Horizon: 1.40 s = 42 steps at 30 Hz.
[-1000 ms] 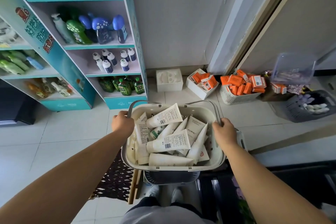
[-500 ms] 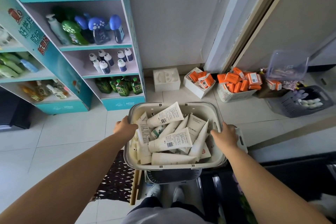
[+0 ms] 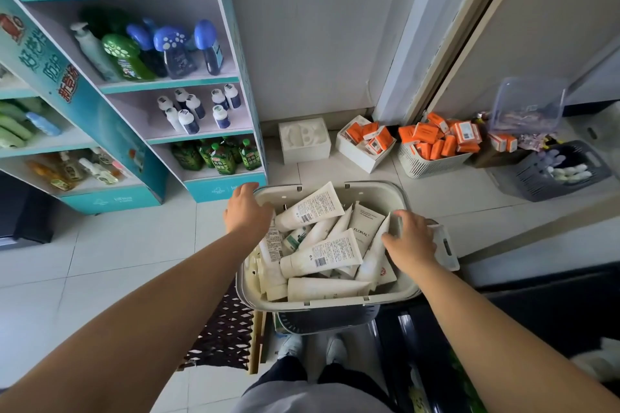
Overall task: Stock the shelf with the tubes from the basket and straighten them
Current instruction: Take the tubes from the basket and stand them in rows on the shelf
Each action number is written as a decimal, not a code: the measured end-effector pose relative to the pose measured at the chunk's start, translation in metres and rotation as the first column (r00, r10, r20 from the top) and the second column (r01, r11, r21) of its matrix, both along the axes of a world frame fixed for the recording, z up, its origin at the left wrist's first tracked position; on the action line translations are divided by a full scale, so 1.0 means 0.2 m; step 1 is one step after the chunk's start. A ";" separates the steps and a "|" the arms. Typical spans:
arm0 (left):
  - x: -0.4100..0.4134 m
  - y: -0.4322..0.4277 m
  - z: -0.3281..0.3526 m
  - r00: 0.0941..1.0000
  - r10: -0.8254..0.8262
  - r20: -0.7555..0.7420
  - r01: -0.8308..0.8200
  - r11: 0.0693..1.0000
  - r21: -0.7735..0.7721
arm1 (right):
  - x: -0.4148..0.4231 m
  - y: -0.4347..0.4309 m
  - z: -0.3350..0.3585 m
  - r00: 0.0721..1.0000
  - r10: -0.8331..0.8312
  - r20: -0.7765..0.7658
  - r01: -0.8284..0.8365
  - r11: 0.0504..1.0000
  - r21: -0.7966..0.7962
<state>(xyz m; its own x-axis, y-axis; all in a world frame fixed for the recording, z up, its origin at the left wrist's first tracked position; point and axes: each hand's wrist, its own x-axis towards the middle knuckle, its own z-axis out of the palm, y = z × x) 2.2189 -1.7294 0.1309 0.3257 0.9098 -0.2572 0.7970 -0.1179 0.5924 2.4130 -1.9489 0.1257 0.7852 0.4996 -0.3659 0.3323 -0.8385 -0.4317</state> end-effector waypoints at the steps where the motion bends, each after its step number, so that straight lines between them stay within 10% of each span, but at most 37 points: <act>1: 0.02 -0.01 0.00 0.999 -0.038 0.005 0.038 0.999 0.022 | -0.01 0.00 0.00 1.000 0.026 0.007 -0.026 1.000 -0.016; 13: 0.23 -0.14 -0.12 0.843 -0.533 -0.076 0.533 0.846 -0.014 | -0.11 0.08 -0.13 0.975 0.203 -0.093 -0.207 0.977 -0.040; 19: 0.27 -0.13 -0.22 0.847 -0.515 -0.130 0.515 0.856 -0.037 | -0.21 0.05 -0.12 0.854 0.348 -0.386 -0.399 0.915 -0.058; 26: 0.30 -0.11 -0.28 0.806 -0.527 -0.269 0.566 0.820 0.088 | -0.21 0.05 -0.11 0.876 0.220 -0.430 -0.187 0.975 0.118; 42: 0.28 -0.07 -0.31 0.800 -0.573 -0.179 0.593 0.801 0.087 | -0.16 0.06 -0.14 0.788 0.544 0.289 -0.593 0.797 0.117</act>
<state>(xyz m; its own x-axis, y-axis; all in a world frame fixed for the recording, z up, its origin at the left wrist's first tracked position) 2.2739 -1.7444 0.0690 0.7759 0.5869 -0.2316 0.6231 -0.6550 0.4275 2.3805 -1.9363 0.0970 0.3834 0.9215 -0.0625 0.8308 -0.3737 -0.4126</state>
